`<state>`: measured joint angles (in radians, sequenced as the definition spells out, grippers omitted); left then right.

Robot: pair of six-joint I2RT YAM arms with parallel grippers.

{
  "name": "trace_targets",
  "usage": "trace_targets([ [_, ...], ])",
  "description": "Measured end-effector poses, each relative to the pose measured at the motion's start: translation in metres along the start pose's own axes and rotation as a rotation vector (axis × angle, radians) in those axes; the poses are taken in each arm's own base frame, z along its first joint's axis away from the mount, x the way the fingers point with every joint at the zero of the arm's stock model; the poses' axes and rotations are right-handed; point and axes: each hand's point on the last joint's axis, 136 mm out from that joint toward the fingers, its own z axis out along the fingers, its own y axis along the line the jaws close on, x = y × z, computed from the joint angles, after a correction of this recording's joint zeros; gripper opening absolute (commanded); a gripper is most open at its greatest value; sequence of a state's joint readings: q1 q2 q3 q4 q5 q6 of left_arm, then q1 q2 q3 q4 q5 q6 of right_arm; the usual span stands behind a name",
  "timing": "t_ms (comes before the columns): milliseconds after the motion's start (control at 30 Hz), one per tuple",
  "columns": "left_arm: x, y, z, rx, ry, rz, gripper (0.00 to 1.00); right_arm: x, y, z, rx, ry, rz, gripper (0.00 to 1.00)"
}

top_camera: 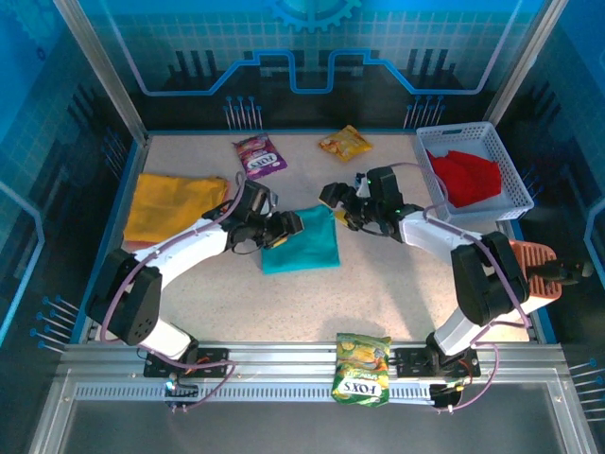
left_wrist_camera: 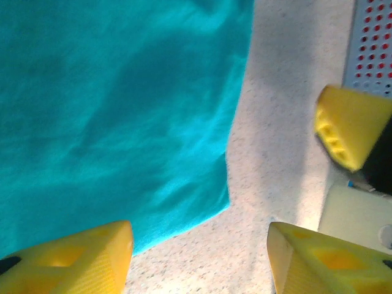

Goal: Fold and stack the t-shirts

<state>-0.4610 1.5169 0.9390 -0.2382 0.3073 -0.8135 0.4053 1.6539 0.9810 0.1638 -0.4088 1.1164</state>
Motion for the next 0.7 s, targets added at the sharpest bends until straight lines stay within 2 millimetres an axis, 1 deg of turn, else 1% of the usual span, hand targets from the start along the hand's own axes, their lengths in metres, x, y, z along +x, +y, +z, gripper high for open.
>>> trace_targets([
  [167,0.026,0.037,0.012,-0.057,0.060,-0.068,0.60,0.009,0.012,0.043,-0.045,0.055,0.000,0.84],
  [233,0.034,0.049,0.015,-0.072,0.073,-0.087,0.61,0.012,0.015,0.059,-0.066,0.072,0.003,0.85],
  [300,0.039,0.057,0.017,-0.084,0.082,-0.092,0.61,0.016,0.013,0.072,-0.084,0.080,0.016,0.85],
  [367,0.040,0.059,0.019,-0.087,0.084,-0.081,0.61,0.018,0.005,0.083,-0.091,0.091,0.040,0.85],
  [467,0.039,0.061,0.021,-0.091,0.088,-0.053,0.61,0.020,-0.013,0.097,-0.077,0.101,0.070,0.84],
  [533,0.039,0.065,0.024,-0.098,0.094,-0.050,0.60,0.021,-0.023,0.102,-0.067,0.106,0.080,0.84],
  [600,0.040,0.067,0.026,-0.100,0.105,-0.044,0.60,0.021,-0.027,0.104,-0.071,0.105,0.081,0.84],
  [700,0.041,0.067,0.027,-0.092,0.107,-0.040,0.60,0.020,-0.029,0.102,-0.083,0.104,0.078,0.84],
])
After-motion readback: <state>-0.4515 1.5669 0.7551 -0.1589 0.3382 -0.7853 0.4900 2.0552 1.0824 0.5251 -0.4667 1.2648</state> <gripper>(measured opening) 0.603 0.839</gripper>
